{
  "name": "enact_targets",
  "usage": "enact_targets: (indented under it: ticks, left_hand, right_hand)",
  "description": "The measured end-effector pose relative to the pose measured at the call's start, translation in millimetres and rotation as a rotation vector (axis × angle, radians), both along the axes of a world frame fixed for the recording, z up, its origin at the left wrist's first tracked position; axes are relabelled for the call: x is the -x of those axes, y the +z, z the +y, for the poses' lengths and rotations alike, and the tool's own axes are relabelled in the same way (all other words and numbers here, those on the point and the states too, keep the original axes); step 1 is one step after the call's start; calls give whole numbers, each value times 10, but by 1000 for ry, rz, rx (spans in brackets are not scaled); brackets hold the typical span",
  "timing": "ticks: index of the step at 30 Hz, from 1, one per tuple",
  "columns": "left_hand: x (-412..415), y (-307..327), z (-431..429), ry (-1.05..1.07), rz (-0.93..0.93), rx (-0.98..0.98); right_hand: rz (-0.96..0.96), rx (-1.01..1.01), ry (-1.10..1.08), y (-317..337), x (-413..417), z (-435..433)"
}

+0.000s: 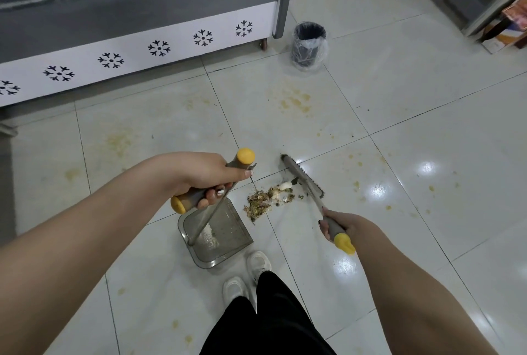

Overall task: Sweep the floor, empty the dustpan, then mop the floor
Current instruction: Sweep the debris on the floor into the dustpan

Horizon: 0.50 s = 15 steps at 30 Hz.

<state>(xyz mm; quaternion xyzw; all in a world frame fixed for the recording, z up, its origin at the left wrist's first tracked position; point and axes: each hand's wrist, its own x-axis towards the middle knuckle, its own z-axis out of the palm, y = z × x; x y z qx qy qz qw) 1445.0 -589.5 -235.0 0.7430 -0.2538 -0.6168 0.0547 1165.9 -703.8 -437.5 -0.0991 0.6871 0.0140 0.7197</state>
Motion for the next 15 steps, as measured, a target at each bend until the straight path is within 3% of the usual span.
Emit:
enact_targets:
  ticks: [4, 8, 15]
  left_hand:
    - [38, -18, 32, -5, 2, 1]
    - [44, -15, 78, -5, 0, -4]
    - [101, -75, 166, 21, 2, -11]
  right_hand:
    - [119, 92, 47, 64, -19, -17]
    - [267, 115, 237, 8, 15, 54]
    - [212, -4, 205, -230, 121, 284]
